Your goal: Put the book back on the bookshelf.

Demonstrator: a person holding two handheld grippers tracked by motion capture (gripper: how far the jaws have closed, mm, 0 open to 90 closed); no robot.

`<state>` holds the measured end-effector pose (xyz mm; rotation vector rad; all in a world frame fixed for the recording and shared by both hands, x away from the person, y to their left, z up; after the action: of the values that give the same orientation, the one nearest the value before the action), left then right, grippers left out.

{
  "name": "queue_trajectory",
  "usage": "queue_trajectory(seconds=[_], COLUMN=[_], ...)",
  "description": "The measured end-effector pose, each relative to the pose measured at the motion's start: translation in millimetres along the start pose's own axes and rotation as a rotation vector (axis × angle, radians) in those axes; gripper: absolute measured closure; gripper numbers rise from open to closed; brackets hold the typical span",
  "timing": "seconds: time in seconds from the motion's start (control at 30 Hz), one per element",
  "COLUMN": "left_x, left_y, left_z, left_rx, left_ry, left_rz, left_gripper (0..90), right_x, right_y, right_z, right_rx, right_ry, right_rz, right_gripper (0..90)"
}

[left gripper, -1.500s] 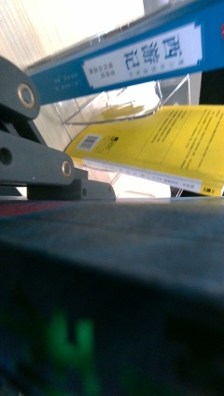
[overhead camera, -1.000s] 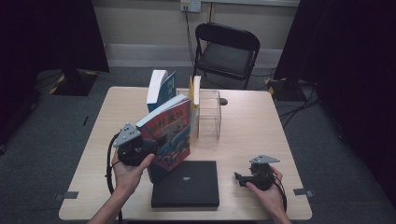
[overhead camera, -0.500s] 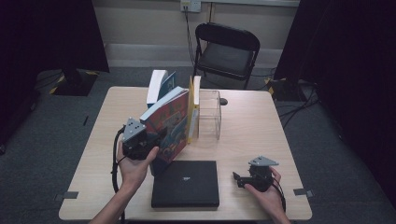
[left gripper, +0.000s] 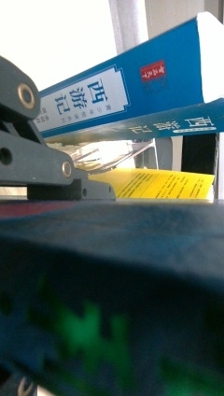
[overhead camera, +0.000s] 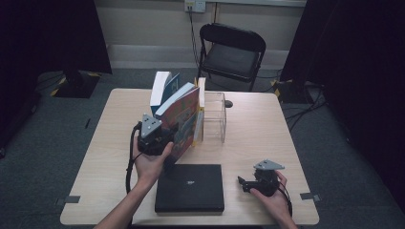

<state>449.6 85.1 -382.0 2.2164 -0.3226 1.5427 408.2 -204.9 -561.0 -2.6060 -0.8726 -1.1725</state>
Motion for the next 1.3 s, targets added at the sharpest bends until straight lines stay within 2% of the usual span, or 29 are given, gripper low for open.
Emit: queue_trajectory(seconds=[0.07,0.1,0.13,0.27,0.33,0.5,0.8,1.07,1.3], left_x=[0.3,-0.1,0.5,1.8,3.2,3.2,3.6,5.7,5.3], left_y=[-1.8,-3.8,-5.4,-13.3,-15.6,-13.9,-8.6,-9.0,-15.7], left_z=[-0.4,-1.3,-2.1,-3.9,-1.5,6.6,21.2,38.6,54.8], left_rx=[0.001,0.006,0.011,0.044,0.052,0.046,0.052,0.083,0.108], left_ry=[0.004,-0.005,0.002,0.016,0.022,0.037,0.031,0.028,0.03], left_rz=[-0.014,-0.005,-0.02,-0.02,-0.036,-0.063,-0.061,-0.012,-0.035], left_gripper=[74.8,74.8,74.8,74.8,74.8,74.8,74.7,74.8,74.8], right_x=[0.0,0.1,0.1,0.1,0.1,0.2,0.4,0.5,0.5], right_y=[0.0,-0.4,-0.5,-0.5,-0.5,-0.6,-2.1,-2.4,-2.5], right_z=[0.0,0.0,0.0,0.0,0.0,0.1,0.1,0.2,0.2], right_rx=[0.0,0.002,0.002,0.003,0.002,0.004,0.013,0.016,0.016], right_ry=[0.0,0.0,0.001,0.001,0.001,0.001,0.002,0.003,0.003], right_rz=[-0.001,0.0,0.0,0.0,0.0,-0.001,-0.009,-0.012,-0.012], right_gripper=[13.0,13.1,13.0,13.0,13.0,13.0,13.0,13.0,13.0])
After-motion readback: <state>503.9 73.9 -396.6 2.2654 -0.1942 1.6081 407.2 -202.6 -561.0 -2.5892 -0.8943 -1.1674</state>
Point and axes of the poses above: each handheld gripper's, and its own axes: z roughly forward along the jaws, x roughly out of its top, y roughly to its right, the point moved 9 cm from there along z, roughly forward along the jaws, and after that the axes turned 7 degrees about -z, right-handed, at the moved point
